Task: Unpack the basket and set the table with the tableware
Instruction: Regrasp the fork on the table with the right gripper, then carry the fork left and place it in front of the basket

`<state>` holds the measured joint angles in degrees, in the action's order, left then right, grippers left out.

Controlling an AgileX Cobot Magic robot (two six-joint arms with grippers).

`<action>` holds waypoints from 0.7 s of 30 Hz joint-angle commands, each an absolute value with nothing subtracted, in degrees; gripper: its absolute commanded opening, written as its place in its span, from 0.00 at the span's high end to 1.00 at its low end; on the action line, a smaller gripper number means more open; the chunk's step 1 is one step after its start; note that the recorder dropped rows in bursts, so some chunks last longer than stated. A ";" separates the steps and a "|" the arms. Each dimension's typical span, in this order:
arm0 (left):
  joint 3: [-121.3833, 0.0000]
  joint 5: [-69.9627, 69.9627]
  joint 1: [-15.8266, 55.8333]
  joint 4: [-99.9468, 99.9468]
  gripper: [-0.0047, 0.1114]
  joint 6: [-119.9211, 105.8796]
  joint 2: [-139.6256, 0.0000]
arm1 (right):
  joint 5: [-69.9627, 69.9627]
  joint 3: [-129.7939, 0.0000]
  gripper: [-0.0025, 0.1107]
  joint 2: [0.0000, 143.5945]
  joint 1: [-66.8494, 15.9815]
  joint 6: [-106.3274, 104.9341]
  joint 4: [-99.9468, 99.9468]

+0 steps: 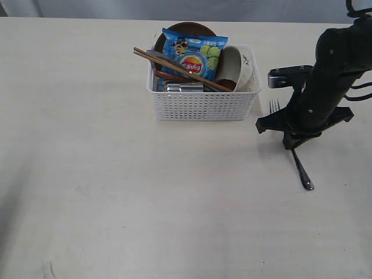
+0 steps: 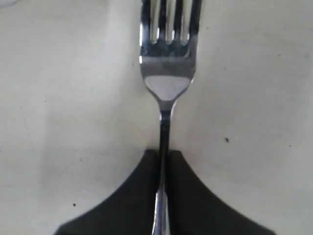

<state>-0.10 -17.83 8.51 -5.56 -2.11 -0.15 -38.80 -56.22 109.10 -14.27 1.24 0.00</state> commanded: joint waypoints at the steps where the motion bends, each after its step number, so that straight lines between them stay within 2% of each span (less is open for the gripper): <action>1: 0.00 -17.15 8.20 -5.78 0.96 -1.92 0.00 | -42.02 -55.93 0.98 106.90 -13.85 0.00 0.00; 11: 0.00 -17.15 8.20 -5.78 0.96 -1.92 0.00 | -44.69 -49.38 0.98 88.17 -15.01 -3.79 -12.17; 15: 0.00 -17.15 8.20 -5.78 0.96 -1.92 0.00 | -43.79 -45.18 0.98 82.29 -21.25 -4.95 -19.51; 21: 0.00 -17.15 8.20 -5.78 0.96 -1.92 0.00 | -35.58 -44.68 0.98 85.23 -35.23 -3.76 -31.86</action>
<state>-0.10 -17.83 8.51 -5.56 -2.11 -0.15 -41.08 -44.84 83.41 -30.13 -4.23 -25.95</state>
